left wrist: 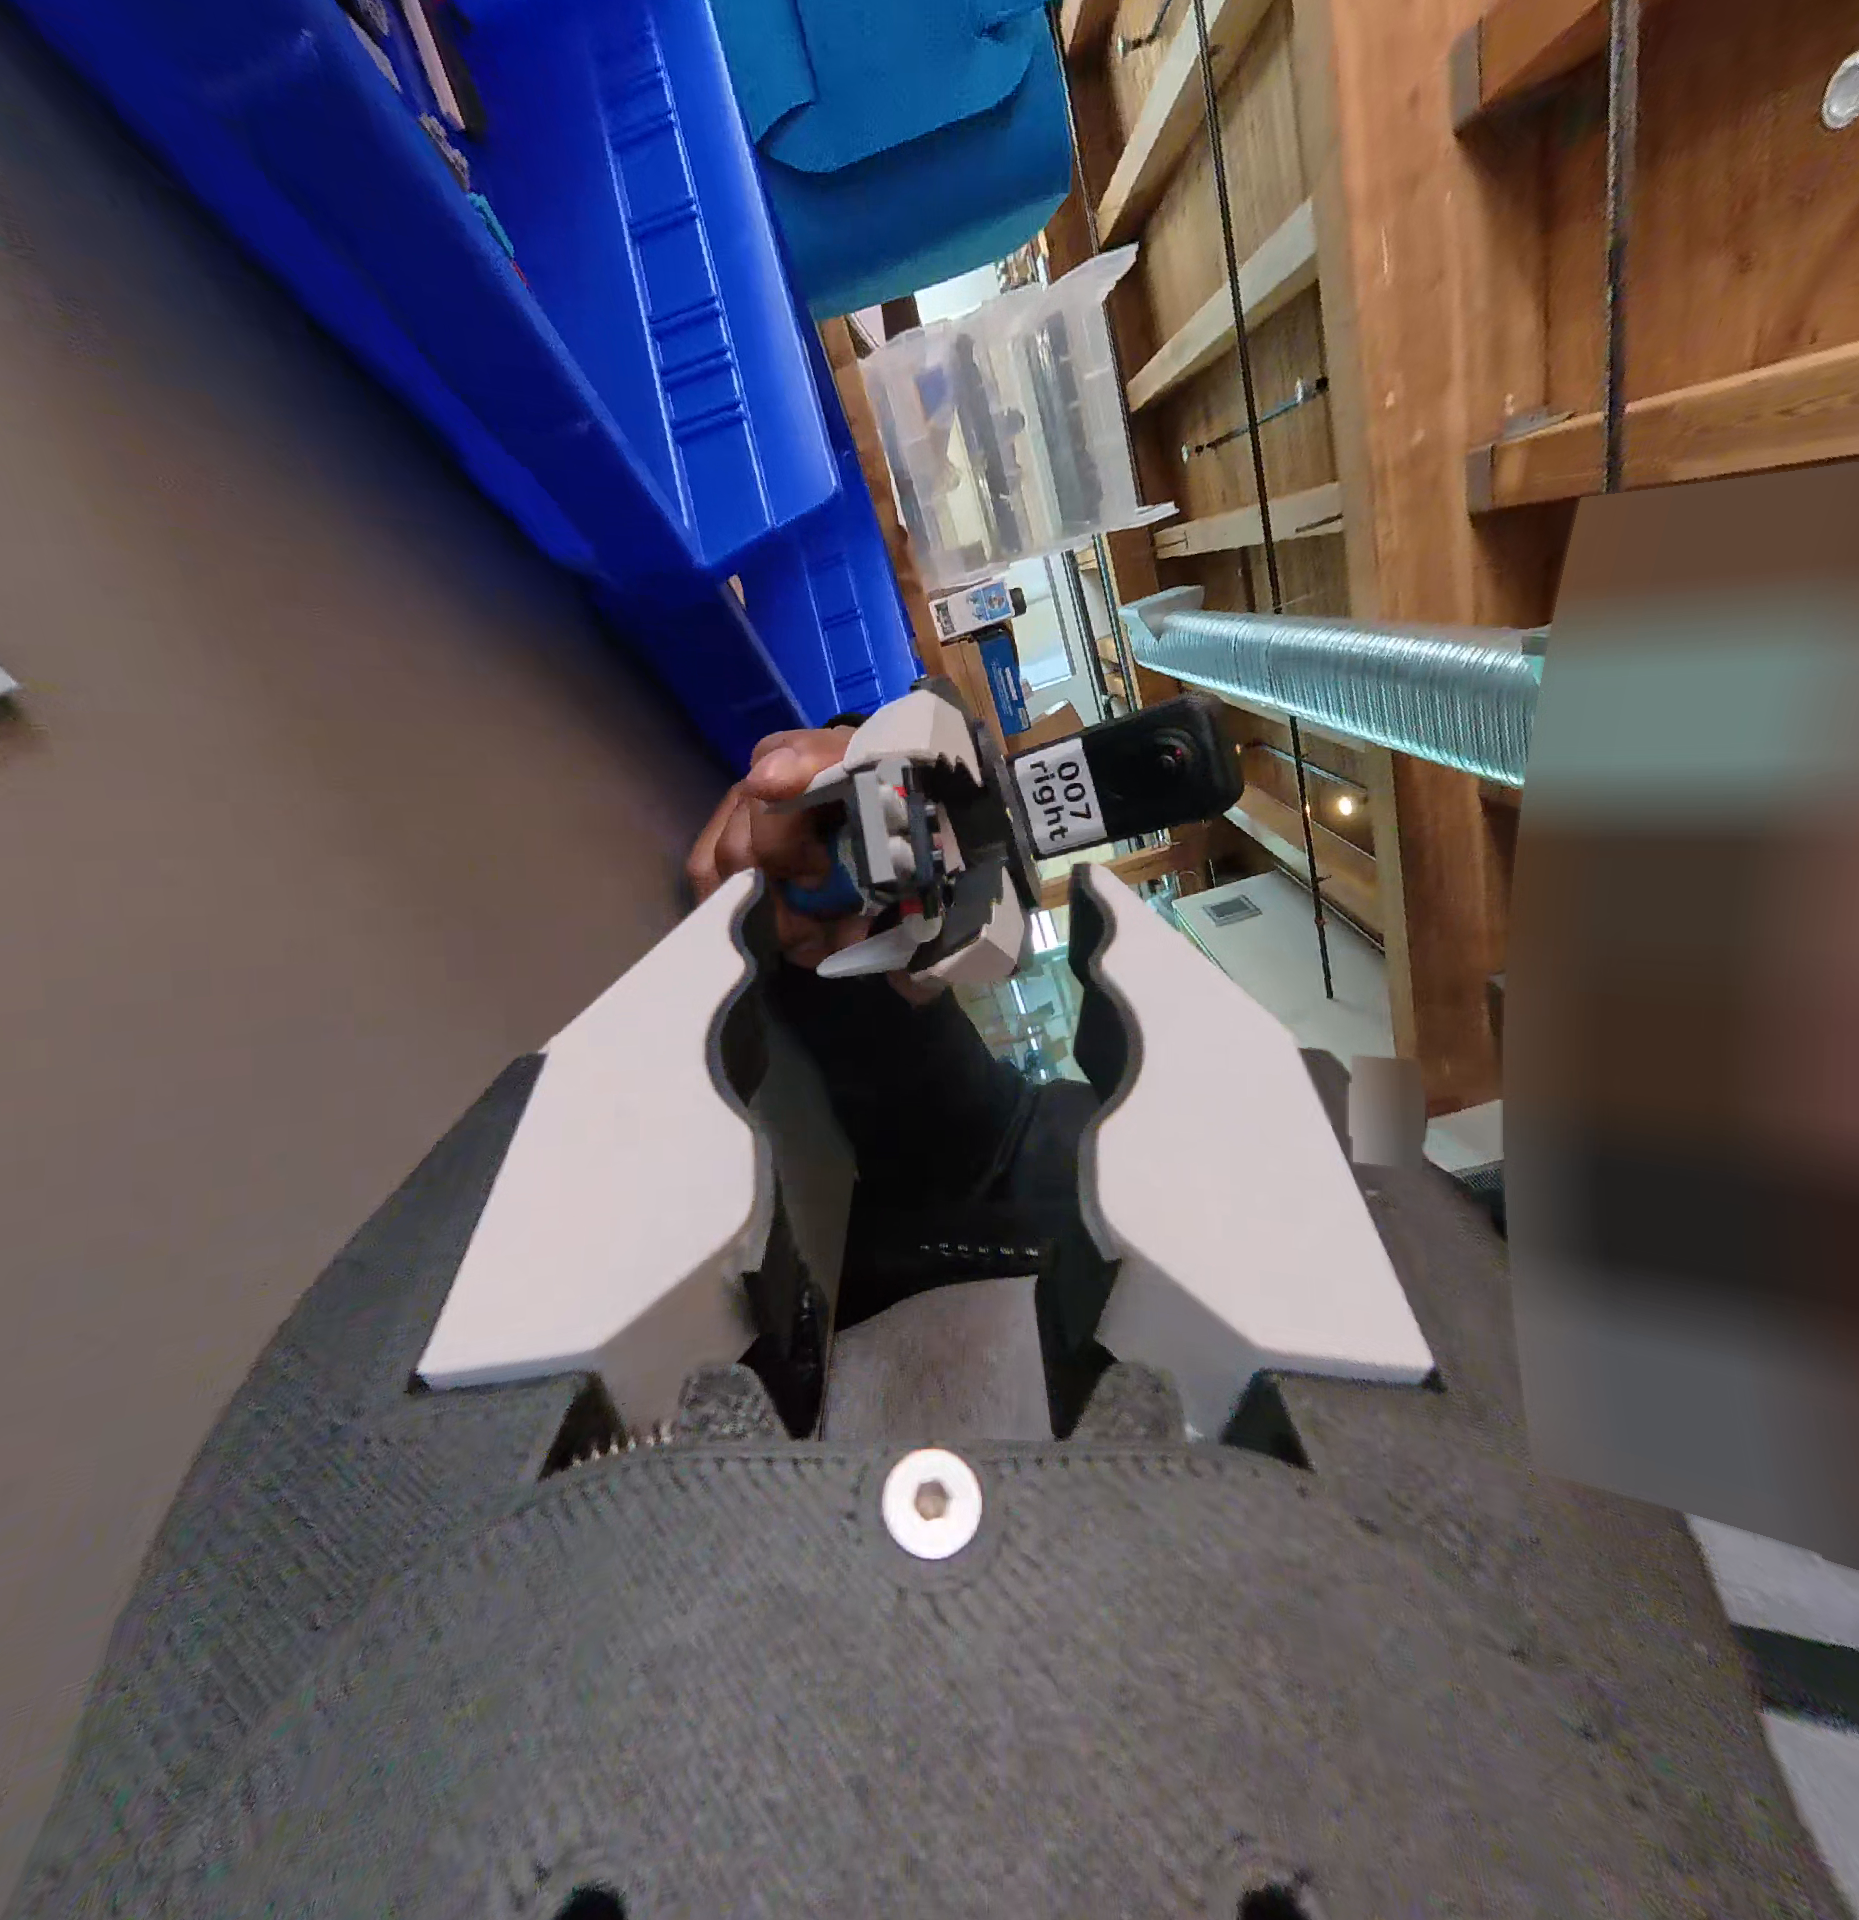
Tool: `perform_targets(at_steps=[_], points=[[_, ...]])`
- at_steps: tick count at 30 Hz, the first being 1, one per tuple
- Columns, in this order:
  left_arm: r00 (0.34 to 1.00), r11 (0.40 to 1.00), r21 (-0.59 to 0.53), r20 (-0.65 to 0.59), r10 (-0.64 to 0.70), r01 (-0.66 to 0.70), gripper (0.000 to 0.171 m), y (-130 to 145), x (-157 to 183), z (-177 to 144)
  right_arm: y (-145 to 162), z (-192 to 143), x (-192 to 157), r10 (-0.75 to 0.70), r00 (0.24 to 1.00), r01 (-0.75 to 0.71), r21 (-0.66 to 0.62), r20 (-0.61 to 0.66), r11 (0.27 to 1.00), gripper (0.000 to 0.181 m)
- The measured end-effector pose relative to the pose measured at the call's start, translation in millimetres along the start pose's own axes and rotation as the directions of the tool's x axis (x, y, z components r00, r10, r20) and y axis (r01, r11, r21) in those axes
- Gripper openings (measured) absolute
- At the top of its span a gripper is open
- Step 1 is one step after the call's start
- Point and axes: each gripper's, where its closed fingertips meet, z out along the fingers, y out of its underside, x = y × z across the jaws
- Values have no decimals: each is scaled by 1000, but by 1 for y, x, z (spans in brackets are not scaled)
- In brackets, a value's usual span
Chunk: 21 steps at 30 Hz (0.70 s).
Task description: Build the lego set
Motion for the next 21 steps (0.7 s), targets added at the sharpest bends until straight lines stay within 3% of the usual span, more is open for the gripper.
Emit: perform_targets(at_steps=[12, 21], points=[[1000, 999, 54, -9, -3, 4, 13, -5, -1, 2, 1, 2, -5, -69, 998, 69, -16, -8, 997, 45], [999, 998, 57, 12, 36, -36, 12, -5, -3, 1, 2, 3, -6, -108, 994, 108, -26, -23, 994, 45]])
